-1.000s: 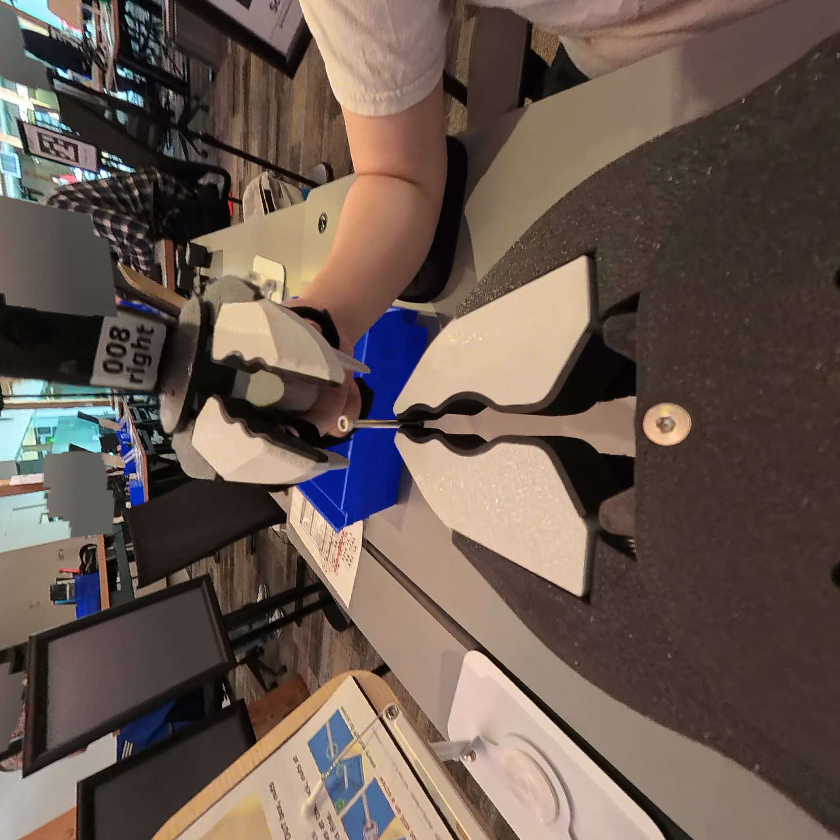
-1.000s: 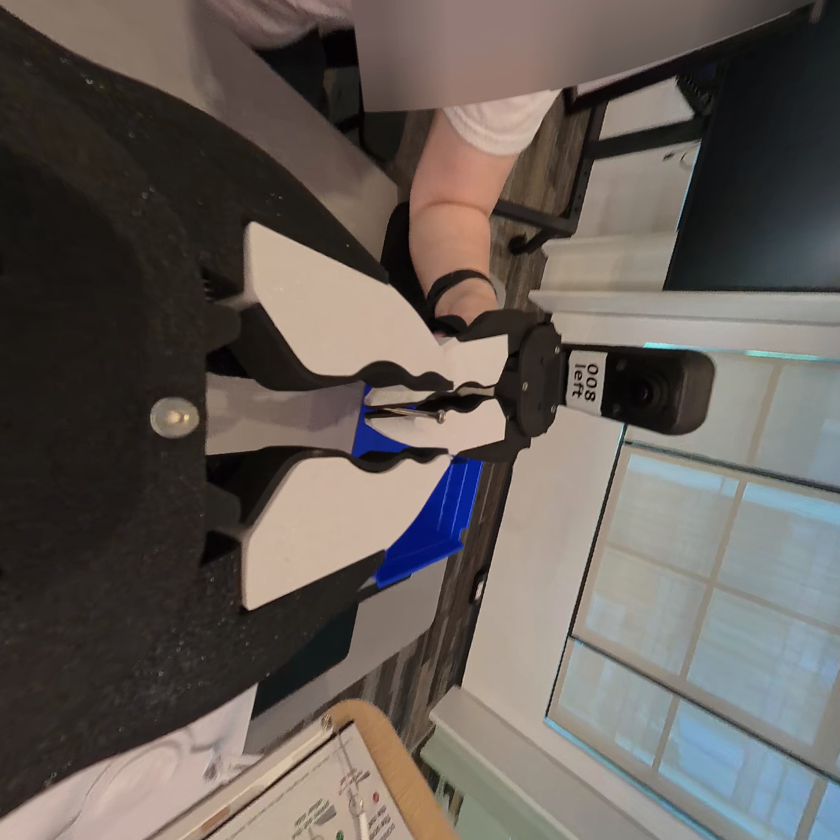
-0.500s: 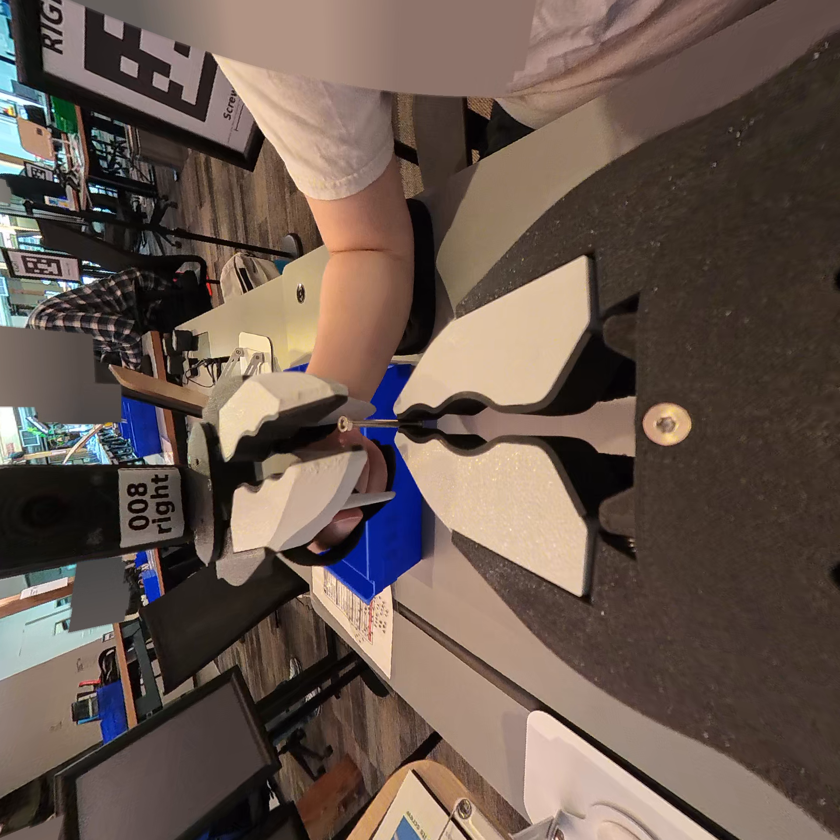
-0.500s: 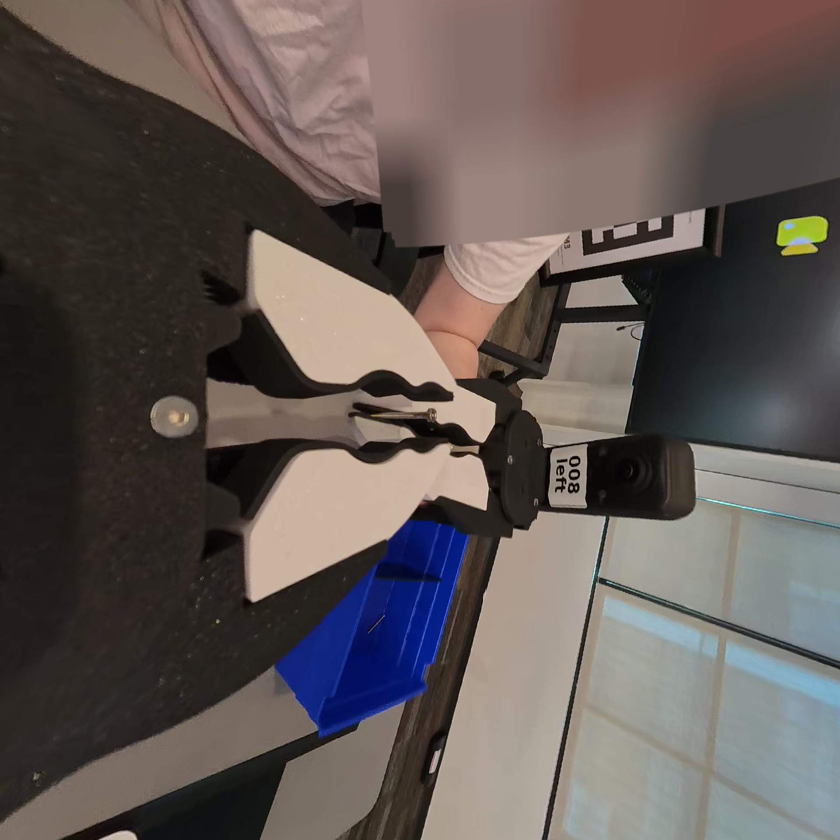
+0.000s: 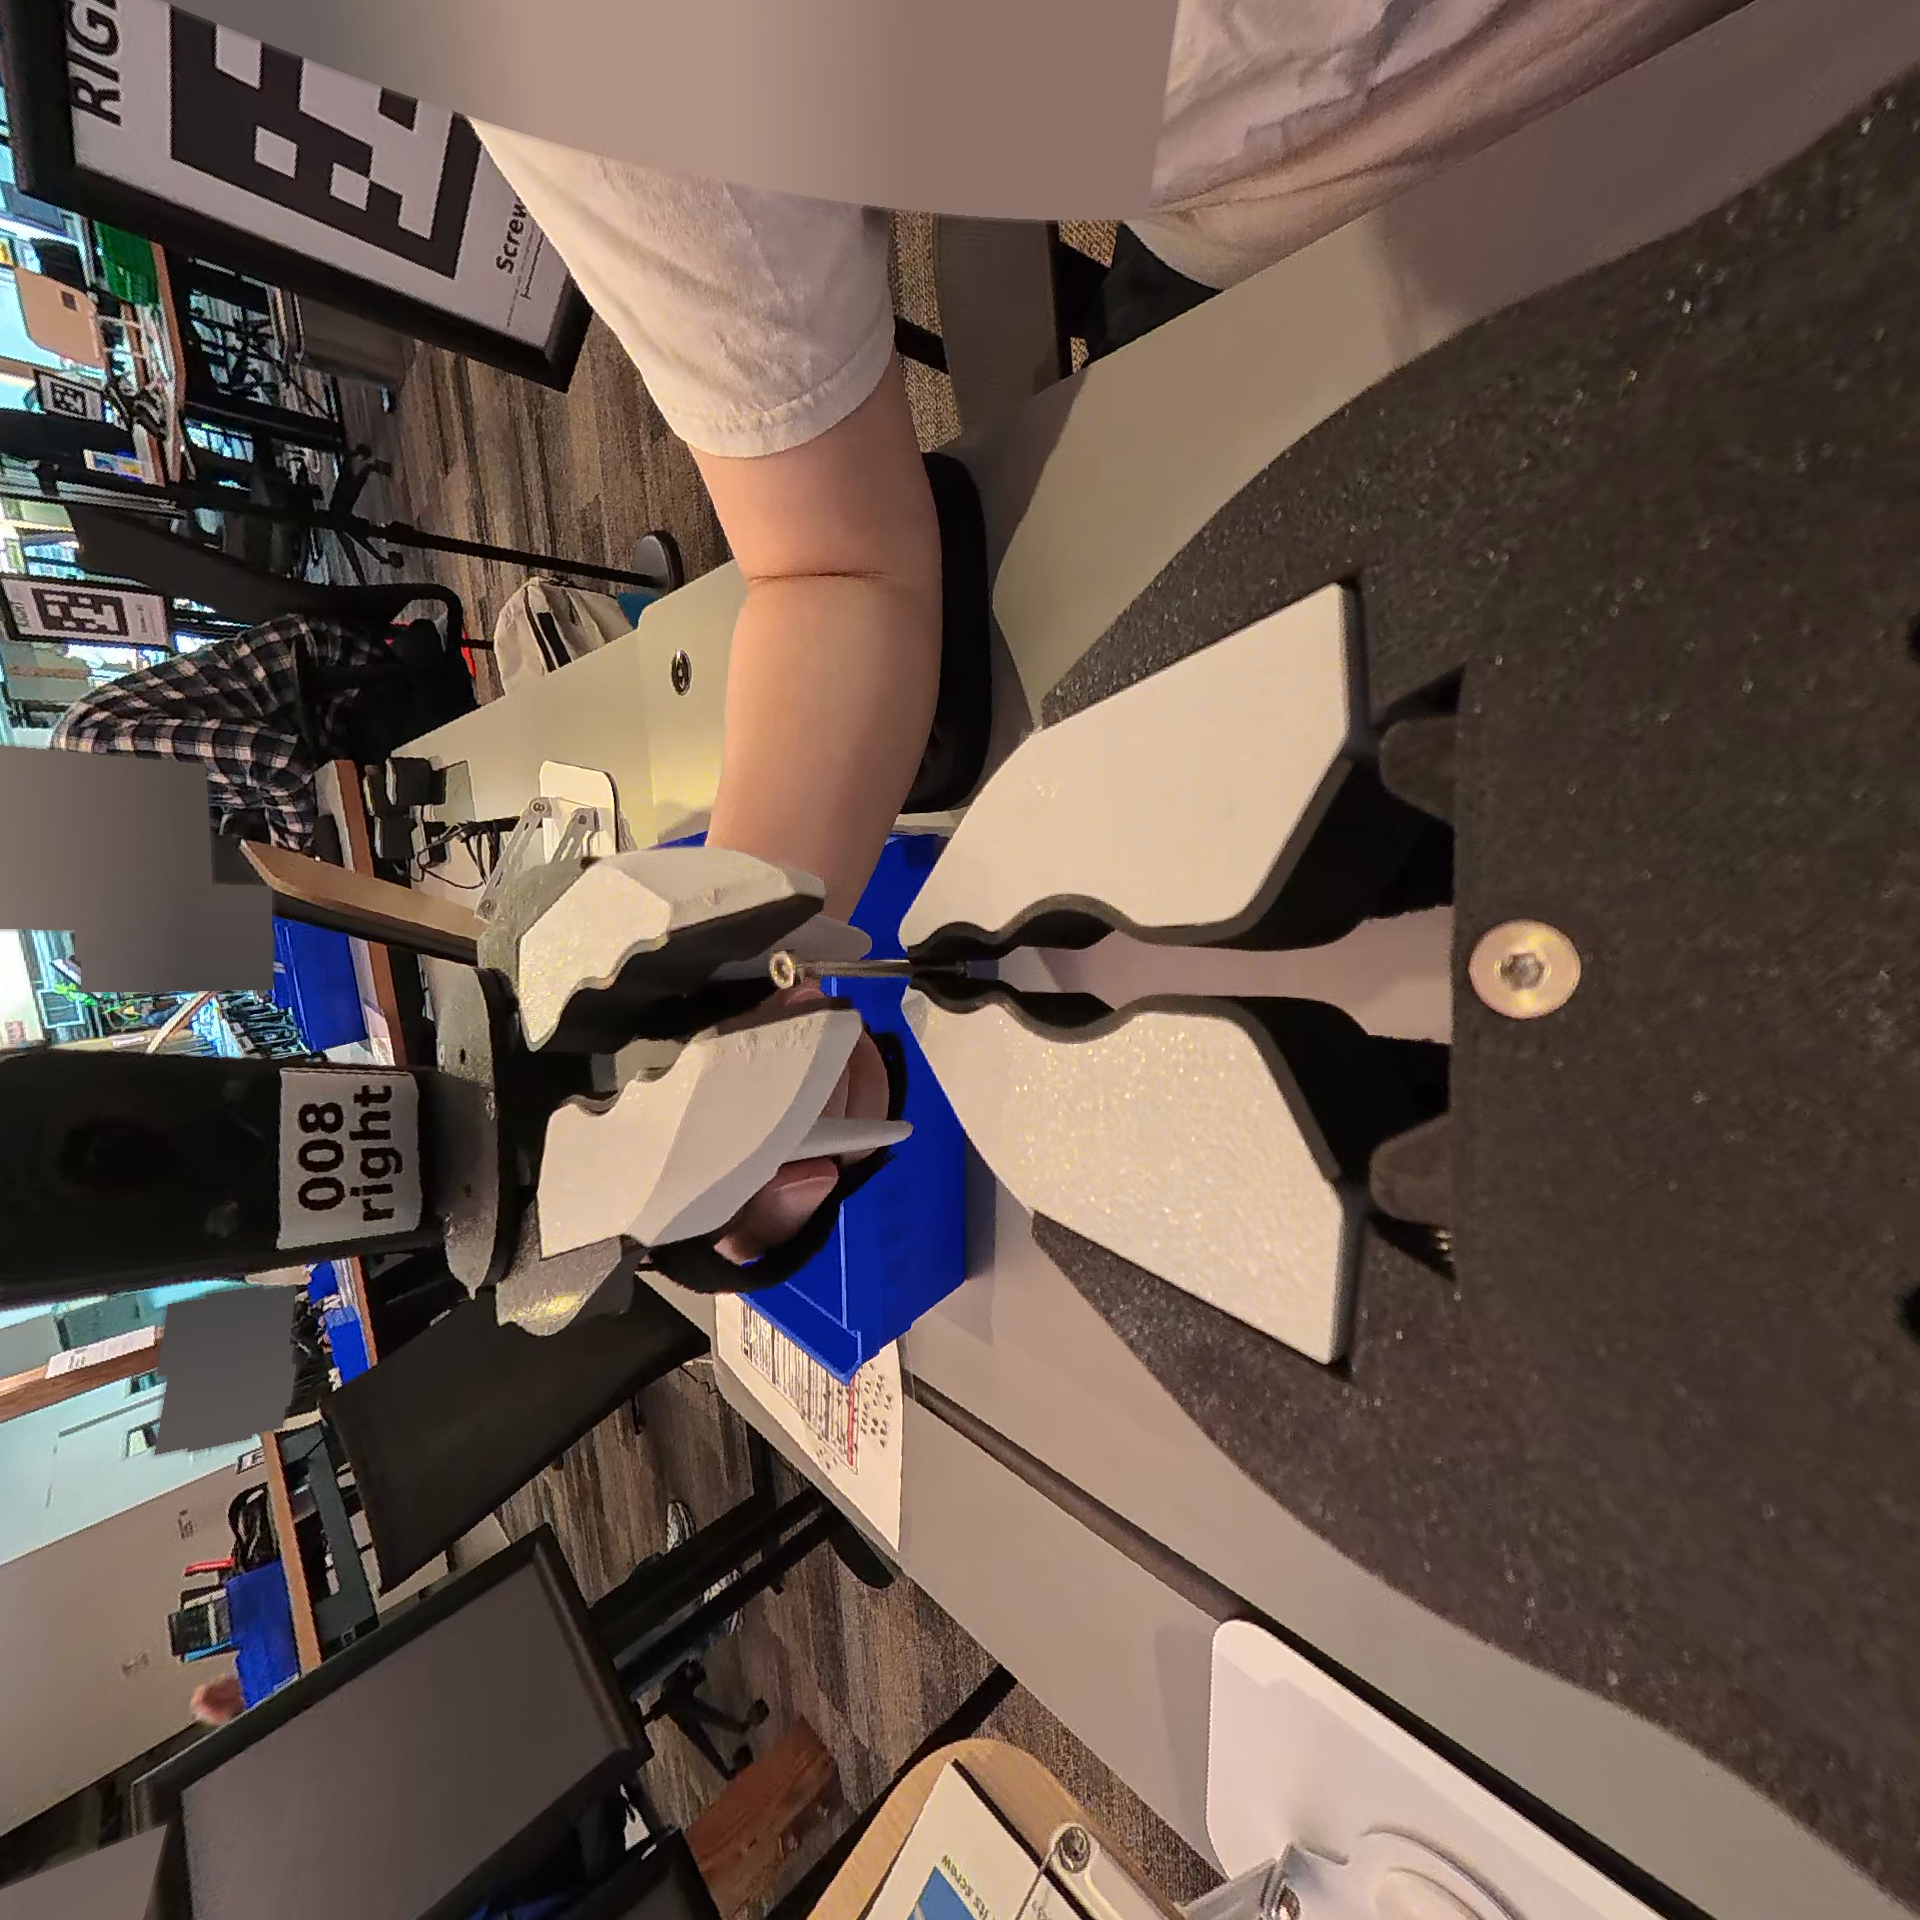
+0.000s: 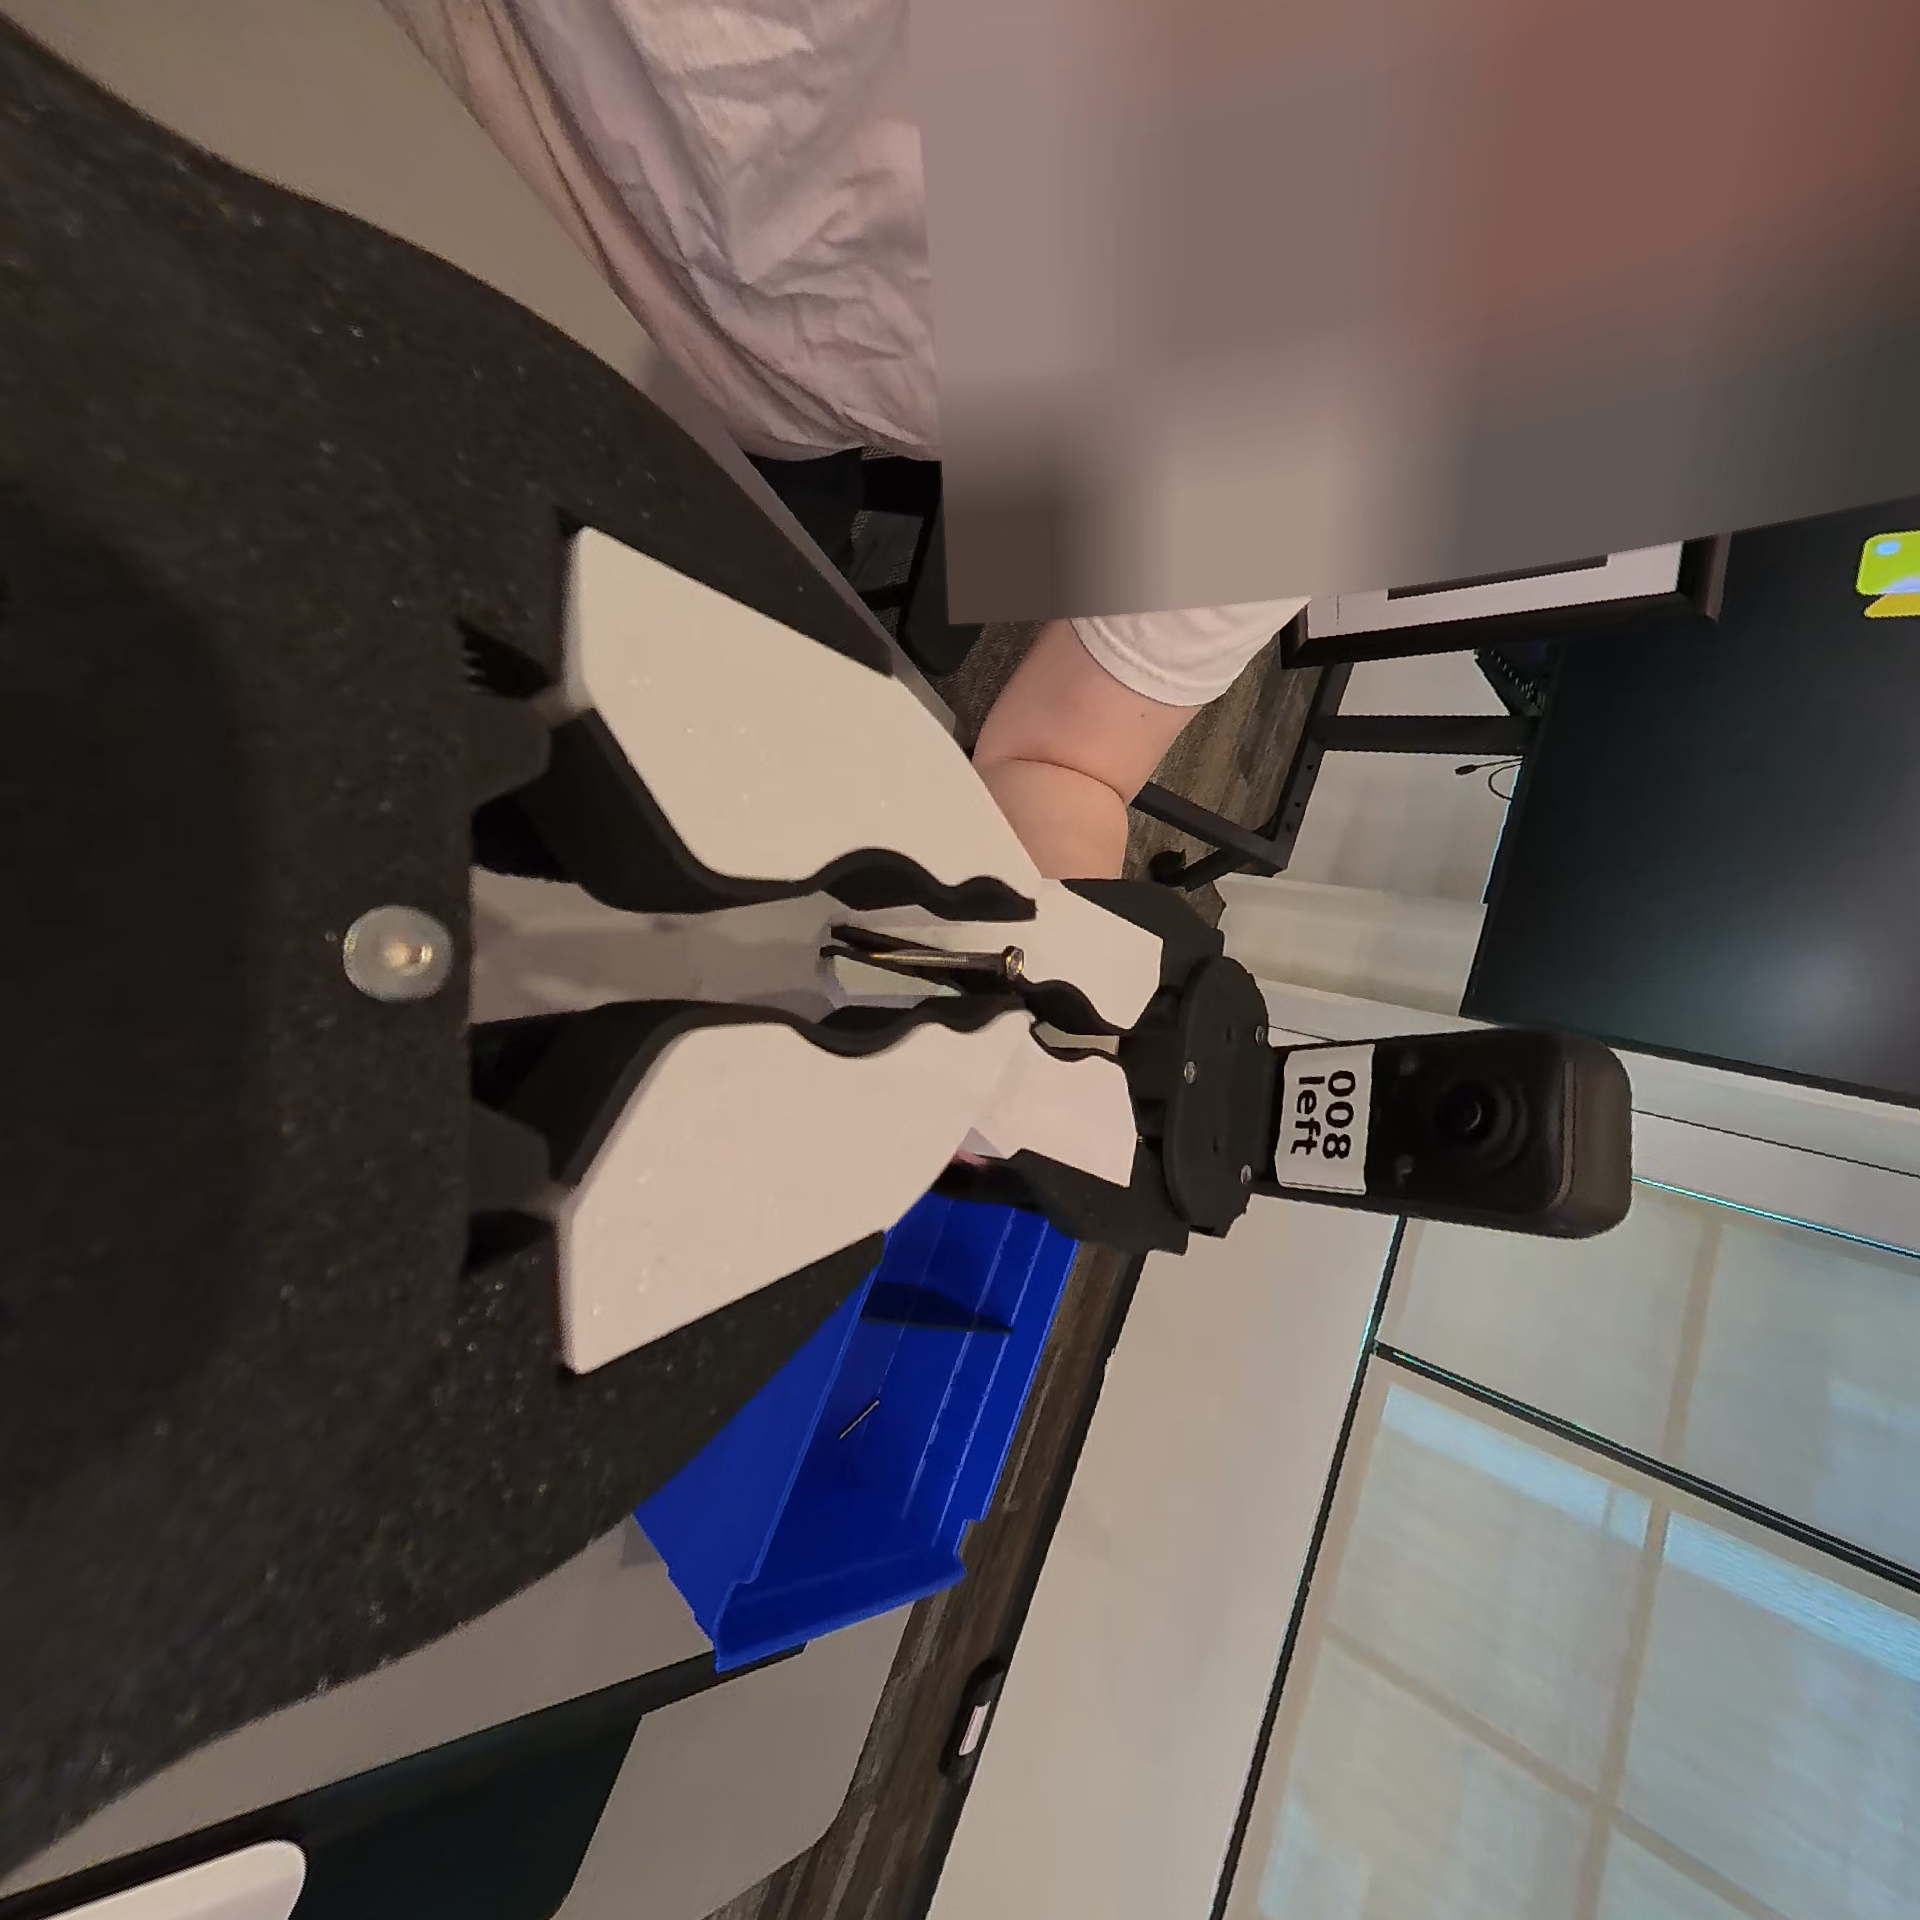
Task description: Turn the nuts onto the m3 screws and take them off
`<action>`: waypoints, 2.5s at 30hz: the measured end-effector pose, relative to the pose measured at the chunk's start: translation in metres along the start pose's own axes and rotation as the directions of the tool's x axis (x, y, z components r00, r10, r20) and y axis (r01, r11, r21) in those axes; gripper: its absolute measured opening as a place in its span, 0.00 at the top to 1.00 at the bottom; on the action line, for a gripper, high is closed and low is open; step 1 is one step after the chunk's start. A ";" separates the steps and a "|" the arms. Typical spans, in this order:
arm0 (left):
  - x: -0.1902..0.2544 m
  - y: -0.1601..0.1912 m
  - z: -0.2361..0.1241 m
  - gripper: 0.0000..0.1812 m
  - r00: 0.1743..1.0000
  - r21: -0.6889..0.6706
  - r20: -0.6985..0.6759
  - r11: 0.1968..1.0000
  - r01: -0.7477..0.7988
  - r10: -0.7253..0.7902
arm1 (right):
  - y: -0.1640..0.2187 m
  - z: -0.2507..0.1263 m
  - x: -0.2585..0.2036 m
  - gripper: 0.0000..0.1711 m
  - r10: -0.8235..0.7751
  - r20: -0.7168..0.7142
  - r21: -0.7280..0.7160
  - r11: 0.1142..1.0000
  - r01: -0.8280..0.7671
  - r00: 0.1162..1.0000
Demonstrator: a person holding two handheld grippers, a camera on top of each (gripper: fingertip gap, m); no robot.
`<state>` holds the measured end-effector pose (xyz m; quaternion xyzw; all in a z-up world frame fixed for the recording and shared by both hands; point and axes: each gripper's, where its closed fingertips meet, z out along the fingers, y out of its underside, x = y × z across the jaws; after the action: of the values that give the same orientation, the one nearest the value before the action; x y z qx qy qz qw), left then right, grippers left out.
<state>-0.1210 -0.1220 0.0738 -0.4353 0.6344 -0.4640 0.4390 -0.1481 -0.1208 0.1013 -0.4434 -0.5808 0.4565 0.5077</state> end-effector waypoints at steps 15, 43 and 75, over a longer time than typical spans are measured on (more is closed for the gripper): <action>-0.001 0.000 0.000 0.99 1.000 -0.004 0.005 1.000 -0.002 0.002 | 0.000 -0.002 -0.001 0.93 0.029 0.023 0.016 0.999 -0.029 0.999; 0.008 0.000 0.002 0.99 0.998 0.011 -0.059 1.000 0.024 -0.023 | 0.000 -0.002 -0.005 0.97 -0.219 -0.053 -0.015 0.976 0.218 0.974; -0.068 0.024 -0.025 0.99 0.889 -0.193 0.449 0.981 0.000 0.088 | 0.020 0.000 0.066 0.97 -0.030 -0.489 -0.135 0.990 -0.041 0.872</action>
<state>-0.1328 -0.0474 0.0659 -0.5568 0.5645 -0.2773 0.5426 -0.1534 -0.0521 0.0936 -0.5808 -0.4629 0.2886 0.6042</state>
